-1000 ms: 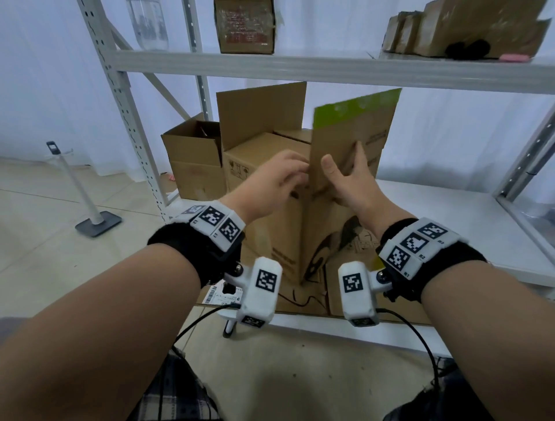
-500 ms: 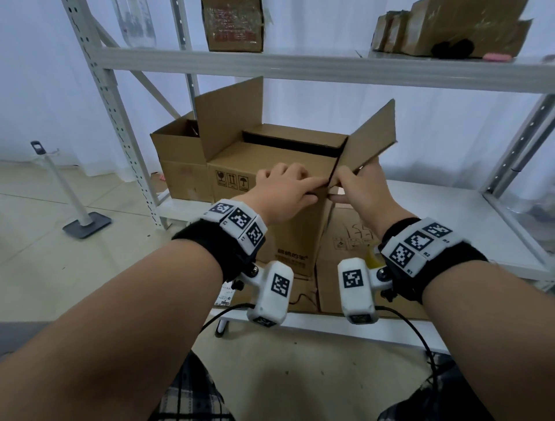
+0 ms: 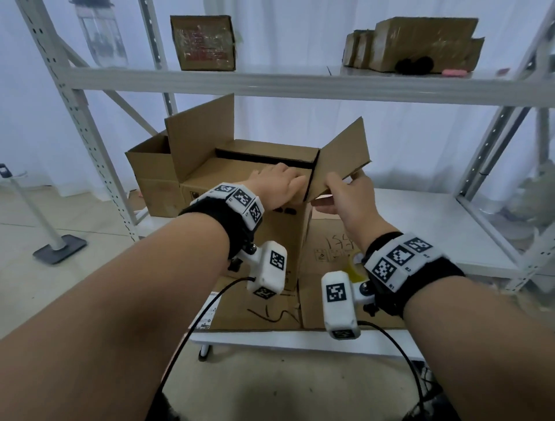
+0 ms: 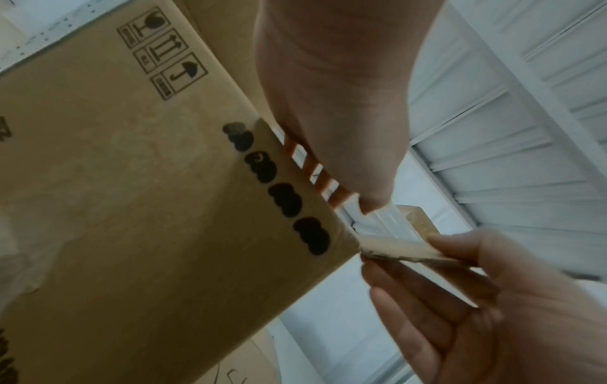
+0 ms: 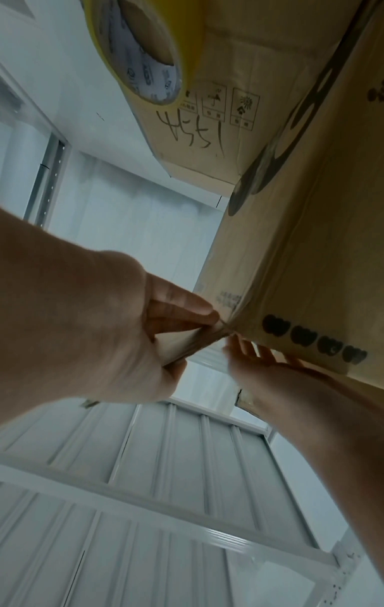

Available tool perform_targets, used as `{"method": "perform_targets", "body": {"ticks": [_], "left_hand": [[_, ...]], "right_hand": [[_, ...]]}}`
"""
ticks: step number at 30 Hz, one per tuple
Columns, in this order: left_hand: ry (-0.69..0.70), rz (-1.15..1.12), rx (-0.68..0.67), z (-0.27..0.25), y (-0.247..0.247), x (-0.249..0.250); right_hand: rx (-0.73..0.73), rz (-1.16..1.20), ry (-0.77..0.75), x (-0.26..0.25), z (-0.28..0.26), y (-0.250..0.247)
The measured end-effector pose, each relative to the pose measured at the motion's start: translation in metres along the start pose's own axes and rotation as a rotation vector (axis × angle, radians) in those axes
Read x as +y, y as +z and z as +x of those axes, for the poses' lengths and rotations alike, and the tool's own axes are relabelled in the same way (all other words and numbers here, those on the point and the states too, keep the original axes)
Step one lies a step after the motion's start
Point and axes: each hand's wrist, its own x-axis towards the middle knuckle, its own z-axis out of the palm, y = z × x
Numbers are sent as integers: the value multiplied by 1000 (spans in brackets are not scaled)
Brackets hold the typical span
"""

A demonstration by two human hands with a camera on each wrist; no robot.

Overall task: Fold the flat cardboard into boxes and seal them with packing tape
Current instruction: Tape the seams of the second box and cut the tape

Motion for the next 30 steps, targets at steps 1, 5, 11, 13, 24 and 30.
{"method": "perform_targets", "body": {"ticks": [1, 5, 11, 13, 24, 30], "left_hand": [[-35, -21, 29, 5, 1, -2], [-125, -26, 43, 27, 0, -8], [-224, 124, 83, 44, -2, -9], [-209, 180, 158, 45, -6, -10], [75, -216, 740, -28, -35, 1], [-14, -300, 684, -68, -39, 11]], "right_hand": [[12, -7, -10, 0, 2, 0], [40, -14, -46, -6, 13, 3], [36, -19, -199, -25, 36, 2], [28, -74, -238, -23, 37, 7], [-113, -264, -287, -30, 22, 14], [-199, -325, -202, -55, -5, 20]]}}
